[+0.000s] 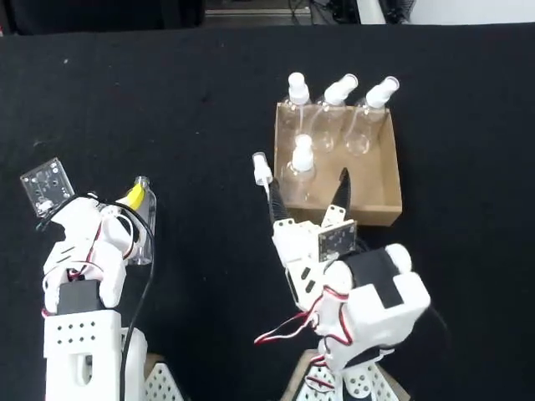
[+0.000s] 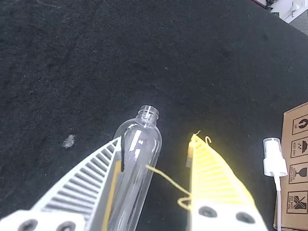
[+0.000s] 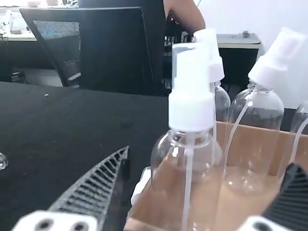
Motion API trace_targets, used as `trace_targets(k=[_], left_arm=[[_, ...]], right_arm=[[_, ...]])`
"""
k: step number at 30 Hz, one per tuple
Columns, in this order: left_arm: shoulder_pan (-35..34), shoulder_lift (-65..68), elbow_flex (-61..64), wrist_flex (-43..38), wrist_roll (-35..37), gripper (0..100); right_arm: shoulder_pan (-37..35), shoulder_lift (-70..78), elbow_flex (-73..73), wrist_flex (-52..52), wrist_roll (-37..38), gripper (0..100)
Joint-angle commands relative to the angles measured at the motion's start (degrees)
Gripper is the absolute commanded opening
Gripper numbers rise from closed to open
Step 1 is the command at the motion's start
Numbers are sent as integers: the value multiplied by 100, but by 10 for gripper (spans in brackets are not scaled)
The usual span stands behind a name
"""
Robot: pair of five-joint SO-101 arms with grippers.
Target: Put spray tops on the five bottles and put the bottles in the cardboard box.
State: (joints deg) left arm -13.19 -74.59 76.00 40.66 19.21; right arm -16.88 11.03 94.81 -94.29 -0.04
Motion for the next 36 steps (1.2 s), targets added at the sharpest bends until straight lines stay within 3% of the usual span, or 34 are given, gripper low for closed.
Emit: trace_targets(k=[1,21,36], left_arm=[[-84,-35,-110,-141,62,213],[-57,-35,-101,-141,53,213],[-57,-35,-101,-141,44,213]], right_arm=[[-62,-418,75,62,26,420],[132,-1701,154,62,70,420],[123,-4251,75,70,1433,420]])
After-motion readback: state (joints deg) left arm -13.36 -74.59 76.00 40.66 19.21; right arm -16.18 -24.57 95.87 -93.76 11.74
